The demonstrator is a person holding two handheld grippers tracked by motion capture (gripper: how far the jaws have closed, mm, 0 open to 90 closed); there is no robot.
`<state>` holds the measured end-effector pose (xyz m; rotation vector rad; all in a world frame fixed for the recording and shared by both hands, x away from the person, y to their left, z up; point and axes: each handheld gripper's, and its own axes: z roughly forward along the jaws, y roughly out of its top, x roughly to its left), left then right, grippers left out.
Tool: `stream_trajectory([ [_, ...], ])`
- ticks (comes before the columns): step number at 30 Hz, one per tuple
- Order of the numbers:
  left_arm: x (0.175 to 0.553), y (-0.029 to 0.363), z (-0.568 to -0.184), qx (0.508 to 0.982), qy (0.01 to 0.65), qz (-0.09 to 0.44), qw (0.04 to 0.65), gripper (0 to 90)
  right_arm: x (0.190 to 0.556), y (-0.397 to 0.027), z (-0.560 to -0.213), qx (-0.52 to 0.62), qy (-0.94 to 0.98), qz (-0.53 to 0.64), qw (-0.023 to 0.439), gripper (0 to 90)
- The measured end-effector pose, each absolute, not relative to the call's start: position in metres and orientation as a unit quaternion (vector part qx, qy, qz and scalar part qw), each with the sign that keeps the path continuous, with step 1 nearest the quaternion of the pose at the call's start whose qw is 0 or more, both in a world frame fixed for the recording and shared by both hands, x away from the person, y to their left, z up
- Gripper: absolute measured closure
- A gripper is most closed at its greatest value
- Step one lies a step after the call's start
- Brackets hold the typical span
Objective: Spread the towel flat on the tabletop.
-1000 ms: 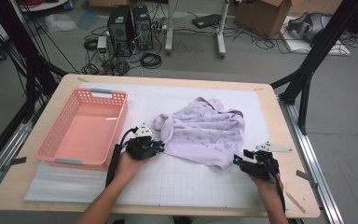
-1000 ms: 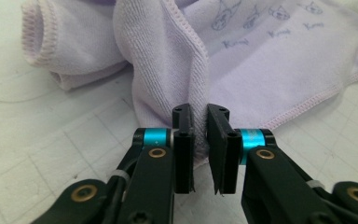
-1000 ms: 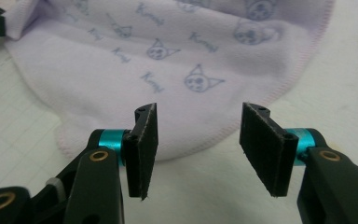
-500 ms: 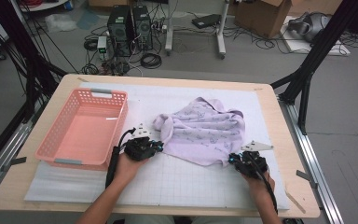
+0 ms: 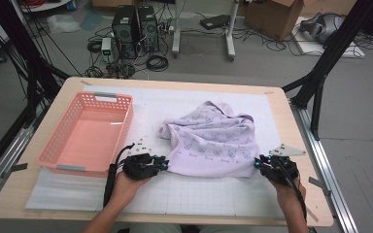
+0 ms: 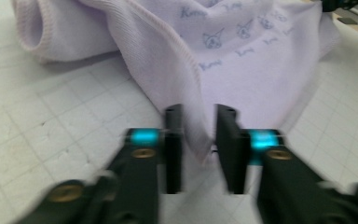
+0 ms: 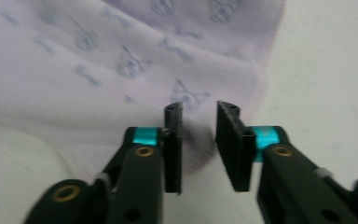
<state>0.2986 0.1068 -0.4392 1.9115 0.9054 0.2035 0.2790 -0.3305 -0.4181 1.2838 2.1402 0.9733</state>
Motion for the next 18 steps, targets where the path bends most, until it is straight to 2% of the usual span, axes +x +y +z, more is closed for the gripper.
stream_trajectory([
  [1, 0.300, 0.108, -0.439, 0.783, 0.376, 0.086, 0.488, 51.3, 0.279, -0.332, -0.418, 0.471, 0.771, 0.364, 0.226, 65.9],
  [4, 0.302, 0.109, -0.438, 0.775, 0.377, 0.091, 0.499, 43.0, 0.274, -0.339, -0.412, 0.483, 0.754, 0.375, 0.240, 66.1],
  [7, 0.305, 0.106, -0.435, 0.773, 0.371, 0.085, 0.508, 40.9, 0.267, -0.348, -0.411, 0.491, 0.751, 0.373, 0.235, 65.9],
  [10, 0.307, 0.095, -0.435, 0.784, 0.355, 0.080, 0.502, 41.2, 0.261, -0.350, -0.420, 0.494, 0.758, 0.374, 0.202, 63.1],
  [12, 0.307, 0.087, -0.437, 0.796, 0.351, 0.086, 0.485, 43.0, 0.258, -0.348, -0.427, 0.489, 0.768, 0.368, 0.189, 59.8],
  [14, 0.309, 0.082, -0.441, 0.805, 0.353, 0.095, 0.467, 48.8, 0.256, -0.344, -0.432, 0.492, 0.772, 0.358, 0.187, 53.1],
  [15, 0.310, 0.081, -0.442, 0.809, 0.355, 0.104, 0.457, 51.7, 0.256, -0.342, -0.435, 0.493, 0.773, 0.354, 0.187, 53.1],
  [18, 0.311, 0.082, -0.445, 0.813, 0.358, 0.118, 0.445, 70.7, 0.259, -0.334, -0.442, 0.492, 0.780, 0.337, 0.188, 54.7],
])
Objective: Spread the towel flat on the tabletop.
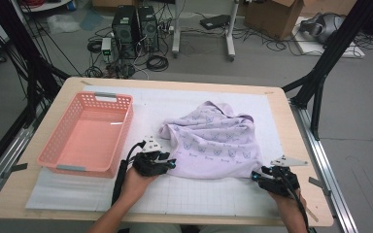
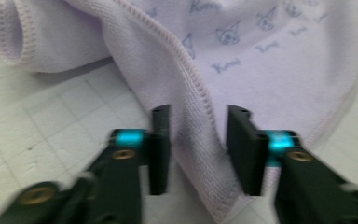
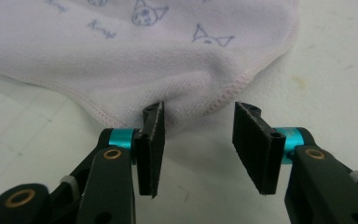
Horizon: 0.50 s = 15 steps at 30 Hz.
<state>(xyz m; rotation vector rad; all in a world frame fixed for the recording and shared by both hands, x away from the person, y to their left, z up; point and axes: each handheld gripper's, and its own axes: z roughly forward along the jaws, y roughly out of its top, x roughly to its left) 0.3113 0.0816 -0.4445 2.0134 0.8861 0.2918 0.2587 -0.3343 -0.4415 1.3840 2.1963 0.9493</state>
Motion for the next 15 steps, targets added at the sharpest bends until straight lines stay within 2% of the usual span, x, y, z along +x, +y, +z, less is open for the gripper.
stream_trajectory([
  [2, 0.312, 0.085, -0.445, 0.813, 0.359, 0.122, 0.442, 79.6, 0.263, -0.331, -0.443, 0.498, 0.774, 0.339, 0.194, 56.0],
  [6, 0.311, 0.094, -0.446, 0.805, 0.368, 0.119, 0.450, 83.0, 0.267, -0.328, -0.445, 0.505, 0.768, 0.338, 0.202, 60.4],
  [10, 0.308, 0.101, -0.448, 0.796, 0.381, 0.107, 0.457, 84.2, 0.266, -0.329, -0.444, 0.488, 0.779, 0.344, 0.193, 84.4],
  [15, 0.298, 0.106, -0.448, 0.789, 0.385, 0.097, 0.469, 84.1, 0.259, -0.335, -0.441, 0.483, 0.779, 0.357, 0.182, 86.4],
])
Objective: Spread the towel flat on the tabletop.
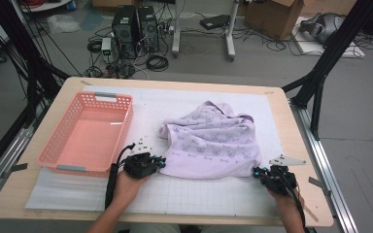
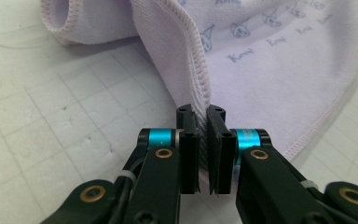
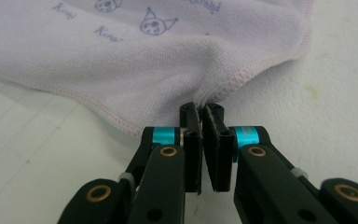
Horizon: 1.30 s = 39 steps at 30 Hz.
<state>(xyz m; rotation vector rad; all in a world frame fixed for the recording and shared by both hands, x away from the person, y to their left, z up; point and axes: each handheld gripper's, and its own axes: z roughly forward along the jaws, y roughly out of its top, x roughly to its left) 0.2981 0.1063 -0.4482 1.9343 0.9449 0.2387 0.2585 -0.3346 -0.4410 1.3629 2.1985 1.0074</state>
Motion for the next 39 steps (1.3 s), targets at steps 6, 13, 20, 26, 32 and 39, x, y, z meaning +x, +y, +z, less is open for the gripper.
stream_trajectory([
  [6, 0.276, 0.113, -0.449, 0.783, 0.383, 0.092, 0.480, 83.6, 0.234, -0.345, -0.435, 0.495, 0.763, 0.372, 0.184, 86.7],
  [13, 0.240, 0.117, -0.447, 0.784, 0.374, 0.089, 0.487, 83.9, 0.196, -0.347, -0.428, 0.497, 0.755, 0.381, 0.192, 87.0],
  [20, 0.202, 0.122, -0.450, 0.792, 0.362, 0.069, 0.487, 83.6, 0.160, -0.349, -0.425, 0.506, 0.761, 0.360, 0.187, 87.1],
  [26, 0.177, 0.124, -0.451, 0.797, 0.358, 0.069, 0.482, 76.4, 0.136, -0.348, -0.426, 0.514, 0.774, 0.323, 0.179, 85.7],
  [32, 0.184, 0.133, -0.447, 0.769, 0.391, 0.107, 0.495, 46.0, 0.131, -0.355, -0.421, 0.524, 0.743, 0.370, 0.191, 65.8],
  [39, 0.211, 0.133, -0.451, 0.759, 0.413, 0.105, 0.492, 42.7, 0.148, -0.351, -0.428, 0.518, 0.742, 0.367, 0.213, 61.0],
])
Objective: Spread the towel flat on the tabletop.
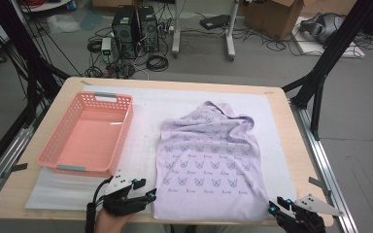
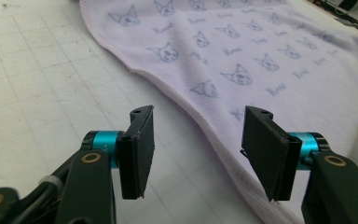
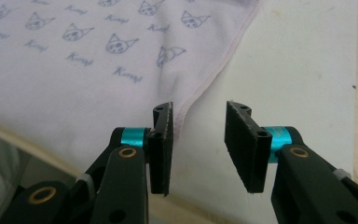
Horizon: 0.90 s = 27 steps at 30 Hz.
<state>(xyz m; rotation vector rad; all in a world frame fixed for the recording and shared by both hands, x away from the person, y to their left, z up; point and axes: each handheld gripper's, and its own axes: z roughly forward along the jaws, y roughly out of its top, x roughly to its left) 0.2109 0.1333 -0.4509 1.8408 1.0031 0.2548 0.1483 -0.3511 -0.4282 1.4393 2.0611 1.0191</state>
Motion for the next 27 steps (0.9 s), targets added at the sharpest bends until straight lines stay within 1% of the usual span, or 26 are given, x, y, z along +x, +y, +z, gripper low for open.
stream_trajectory([
  [2, 0.216, 0.129, -0.453, 0.765, 0.409, 0.101, 0.487, 42.3, 0.156, -0.349, -0.430, 0.519, 0.744, 0.363, 0.211, 61.0],
  [6, 0.225, 0.121, -0.454, 0.778, 0.397, 0.096, 0.478, 40.8, 0.169, -0.346, -0.433, 0.515, 0.746, 0.366, 0.212, 57.3],
  [12, 0.240, 0.119, -0.454, 0.779, 0.398, 0.102, 0.474, 38.2, 0.186, -0.346, -0.424, 0.519, 0.721, 0.403, 0.219, 54.4],
  [15, 0.249, 0.116, -0.455, 0.779, 0.413, 0.095, 0.463, 37.2, 0.200, -0.342, -0.428, 0.518, 0.732, 0.391, 0.209, 54.2],
  [18, 0.253, 0.113, -0.453, 0.782, 0.412, 0.087, 0.460, 36.8, 0.215, -0.334, -0.435, 0.505, 0.752, 0.371, 0.202, 54.2],
  [20, 0.253, 0.108, -0.453, 0.790, 0.404, 0.098, 0.450, 36.6, 0.222, -0.329, -0.438, 0.498, 0.763, 0.359, 0.201, 54.5],
  [21, 0.252, 0.106, -0.453, 0.793, 0.402, 0.108, 0.445, 38.0, 0.226, -0.326, -0.440, 0.495, 0.770, 0.351, 0.198, 55.3],
  [22, 0.250, 0.103, -0.452, 0.800, 0.396, 0.127, 0.432, 42.3, 0.227, -0.323, -0.442, 0.492, 0.775, 0.343, 0.197, 57.4],
  [23, 0.248, 0.101, -0.452, 0.806, 0.389, 0.151, 0.420, 49.1, 0.229, -0.321, -0.443, 0.485, 0.784, 0.332, 0.200, 58.9],
  [24, 0.248, 0.101, -0.452, 0.812, 0.379, 0.162, 0.412, 57.5, 0.229, -0.319, -0.443, 0.482, 0.785, 0.333, 0.202, 63.9],
  [25, 0.248, 0.103, -0.451, 0.811, 0.382, 0.158, 0.414, 63.2, 0.230, -0.319, -0.442, 0.481, 0.787, 0.333, 0.195, 71.8],
  [26, 0.248, 0.105, -0.451, 0.811, 0.384, 0.147, 0.417, 76.0, 0.229, -0.318, -0.441, 0.480, 0.789, 0.334, 0.189, 80.3],
  [27, 0.248, 0.106, -0.451, 0.810, 0.383, 0.143, 0.421, 86.0, 0.229, -0.319, -0.442, 0.474, 0.792, 0.337, 0.185, 85.1],
])
